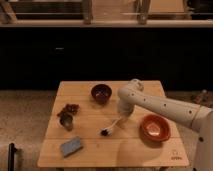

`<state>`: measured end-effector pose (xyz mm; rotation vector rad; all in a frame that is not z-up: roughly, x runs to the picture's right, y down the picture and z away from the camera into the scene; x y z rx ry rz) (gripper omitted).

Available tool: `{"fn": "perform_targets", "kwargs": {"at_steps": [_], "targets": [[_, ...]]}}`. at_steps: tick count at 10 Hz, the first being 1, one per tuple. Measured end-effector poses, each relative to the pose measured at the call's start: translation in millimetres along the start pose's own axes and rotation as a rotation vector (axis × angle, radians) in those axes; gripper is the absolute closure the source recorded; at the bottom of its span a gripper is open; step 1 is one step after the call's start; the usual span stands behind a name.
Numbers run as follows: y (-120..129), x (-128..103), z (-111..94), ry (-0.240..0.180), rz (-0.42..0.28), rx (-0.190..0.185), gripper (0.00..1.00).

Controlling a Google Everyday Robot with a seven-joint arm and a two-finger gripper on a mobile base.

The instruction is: Wipe table surface with brush

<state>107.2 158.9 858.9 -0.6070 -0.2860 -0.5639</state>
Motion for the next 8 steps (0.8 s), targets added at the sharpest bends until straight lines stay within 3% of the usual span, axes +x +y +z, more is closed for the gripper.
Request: {"fn": "perform_targets", "kwargs": {"at_steps": [3, 8], "targets": [[-12.9, 22.9, -3.3, 0.010, 0.053, 0.011, 1.00], [-36.0, 10.6, -5.3, -0.037, 0.031, 0.054, 1.00]]}}
